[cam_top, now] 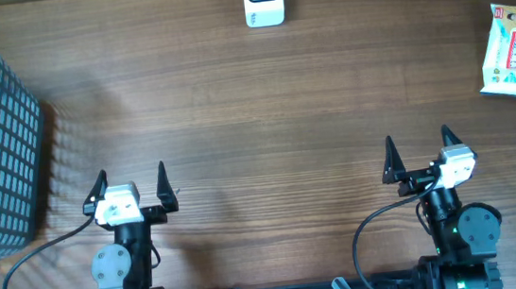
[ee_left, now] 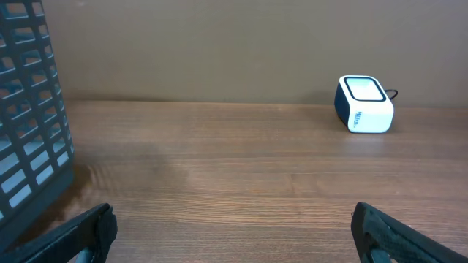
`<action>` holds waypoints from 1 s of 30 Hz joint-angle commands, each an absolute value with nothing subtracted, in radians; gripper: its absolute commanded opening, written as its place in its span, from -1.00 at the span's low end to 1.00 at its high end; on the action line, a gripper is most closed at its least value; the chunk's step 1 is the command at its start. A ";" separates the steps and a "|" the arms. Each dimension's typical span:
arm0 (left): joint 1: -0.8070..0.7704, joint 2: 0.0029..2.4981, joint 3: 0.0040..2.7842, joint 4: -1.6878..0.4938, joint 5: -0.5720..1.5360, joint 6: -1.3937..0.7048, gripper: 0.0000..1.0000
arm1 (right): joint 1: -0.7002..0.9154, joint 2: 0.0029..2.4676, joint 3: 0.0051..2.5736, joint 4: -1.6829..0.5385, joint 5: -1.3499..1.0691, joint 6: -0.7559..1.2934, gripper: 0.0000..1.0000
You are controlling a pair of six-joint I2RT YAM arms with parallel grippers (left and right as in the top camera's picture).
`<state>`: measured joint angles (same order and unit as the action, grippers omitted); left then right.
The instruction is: Scan the item barcode
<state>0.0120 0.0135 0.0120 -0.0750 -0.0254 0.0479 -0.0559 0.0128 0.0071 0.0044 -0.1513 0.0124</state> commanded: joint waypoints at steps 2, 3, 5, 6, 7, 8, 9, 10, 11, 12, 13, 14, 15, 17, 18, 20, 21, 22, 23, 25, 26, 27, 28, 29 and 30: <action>0.007 0.003 0.006 -0.076 -0.025 0.045 1.00 | -0.060 0.004 0.005 0.008 -0.137 0.002 0.99; 0.007 0.003 0.006 -0.076 -0.025 0.045 1.00 | -0.060 0.004 0.005 0.008 -0.138 0.002 1.00; 0.007 0.003 0.006 -0.076 -0.031 0.045 0.99 | -0.060 0.004 0.005 0.008 -0.137 0.002 1.00; 0.009 0.003 0.006 -0.076 -0.036 0.045 1.00 | -0.060 0.004 0.005 0.008 -0.138 0.002 0.99; 0.009 0.003 0.006 -0.075 -0.039 0.045 0.99 | -0.060 0.004 0.005 0.008 -0.137 0.002 0.99; 0.009 0.003 0.006 -0.075 -0.039 0.045 0.99 | -0.060 0.004 0.005 0.008 -0.137 0.002 1.00; 0.008 0.003 0.006 -0.075 -0.038 0.045 1.00 | -0.060 0.004 0.005 0.008 -0.137 0.002 0.99; 0.008 0.003 0.006 -0.075 -0.035 0.045 1.00 | -0.060 0.004 0.005 0.008 -0.138 0.002 0.99; 0.008 0.003 0.006 -0.075 -0.035 0.045 1.00 | -0.060 0.004 0.005 0.008 -0.138 0.002 1.00; 0.008 0.003 0.006 -0.075 -0.035 0.045 1.00 | -0.060 0.004 0.005 0.008 -0.138 0.002 0.99; 0.008 0.003 0.006 -0.075 -0.035 0.045 1.00 | -0.060 0.004 0.005 0.008 -0.137 0.002 0.99; 0.008 0.003 0.006 -0.075 -0.035 0.045 1.00 | -0.060 0.004 0.005 0.008 -0.137 0.002 0.99; 0.008 0.003 0.006 -0.075 -0.035 0.045 1.00 | -0.060 0.004 0.005 0.008 -0.138 0.002 0.99; 0.008 0.003 0.006 -0.074 -0.033 0.045 1.00 | -0.060 0.004 0.005 0.008 -0.138 0.002 0.99; 0.008 0.003 0.006 -0.073 -0.031 0.045 1.00 | -0.060 0.004 0.005 0.008 -0.137 0.002 1.00; 0.008 0.003 0.006 -0.072 -0.031 0.045 1.00 | -0.060 0.004 0.005 0.008 -0.138 0.002 0.99; 0.008 0.003 0.006 -0.072 -0.031 0.045 1.00 | -0.060 0.004 0.005 0.008 -0.137 0.002 0.99; 0.008 0.003 0.006 -0.072 -0.031 0.045 1.00 | -0.060 0.004 0.005 0.008 -0.138 0.002 0.99; 0.008 0.003 0.006 -0.072 -0.031 0.045 1.00 | -0.060 0.004 0.005 0.008 -0.138 0.002 0.99; 0.008 0.003 0.006 -0.072 -0.031 0.045 1.00 | -0.060 0.004 0.005 0.008 -0.138 0.002 0.99; 0.008 0.003 0.006 -0.071 -0.031 0.045 1.00 | -0.060 0.004 0.005 0.008 -0.138 0.002 0.99; 0.008 0.003 0.006 -0.071 -0.031 0.045 1.00 | -0.060 0.004 0.005 0.008 -0.138 0.002 1.00; 0.008 0.003 0.006 -0.071 -0.031 0.045 1.00 | -0.060 0.004 0.005 0.008 -0.138 0.002 1.00; 0.008 0.004 0.006 -0.071 -0.031 0.045 1.00 | -0.060 0.004 0.005 0.008 -0.137 0.002 0.99; 0.008 0.004 0.006 -0.071 -0.031 0.045 1.00 | -0.060 0.004 0.005 0.008 -0.137 0.002 0.99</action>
